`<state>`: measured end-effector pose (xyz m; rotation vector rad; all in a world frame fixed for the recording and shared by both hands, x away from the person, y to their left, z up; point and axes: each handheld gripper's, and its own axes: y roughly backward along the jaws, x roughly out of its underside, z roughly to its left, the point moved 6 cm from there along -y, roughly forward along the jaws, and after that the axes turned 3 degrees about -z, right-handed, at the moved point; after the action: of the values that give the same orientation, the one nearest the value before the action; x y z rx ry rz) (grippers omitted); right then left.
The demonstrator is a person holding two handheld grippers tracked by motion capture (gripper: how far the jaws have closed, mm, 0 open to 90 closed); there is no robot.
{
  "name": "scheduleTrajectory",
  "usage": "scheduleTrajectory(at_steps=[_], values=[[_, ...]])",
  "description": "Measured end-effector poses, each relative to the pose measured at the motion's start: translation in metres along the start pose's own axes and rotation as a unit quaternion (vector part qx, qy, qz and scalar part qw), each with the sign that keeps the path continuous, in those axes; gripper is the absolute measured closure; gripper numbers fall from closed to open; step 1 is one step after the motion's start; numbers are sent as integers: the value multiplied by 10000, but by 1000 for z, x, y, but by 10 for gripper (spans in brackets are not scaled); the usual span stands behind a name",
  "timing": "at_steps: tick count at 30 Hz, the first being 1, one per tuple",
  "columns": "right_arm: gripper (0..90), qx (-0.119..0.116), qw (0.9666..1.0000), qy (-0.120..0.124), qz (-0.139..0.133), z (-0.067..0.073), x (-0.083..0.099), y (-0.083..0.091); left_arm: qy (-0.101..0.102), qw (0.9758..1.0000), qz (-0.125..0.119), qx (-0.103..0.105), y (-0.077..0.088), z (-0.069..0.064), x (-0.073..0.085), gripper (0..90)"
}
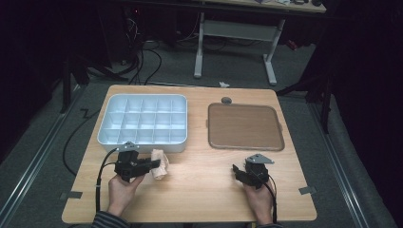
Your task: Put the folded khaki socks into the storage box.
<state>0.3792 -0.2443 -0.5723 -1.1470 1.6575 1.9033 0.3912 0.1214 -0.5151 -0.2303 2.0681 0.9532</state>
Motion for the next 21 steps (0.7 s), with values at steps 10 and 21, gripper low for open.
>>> scheduleTrajectory(at_steps=[10, 21], values=[[404, -4, 10000, 4, -1, 0, 0, 0, 25, 10000, -11, -64, 0, 3, -5, 732], [403, -5, 10000, 1, 0, 0, 0, 0, 42, 9998, -116, -159, 9, 10, -17, 734]])
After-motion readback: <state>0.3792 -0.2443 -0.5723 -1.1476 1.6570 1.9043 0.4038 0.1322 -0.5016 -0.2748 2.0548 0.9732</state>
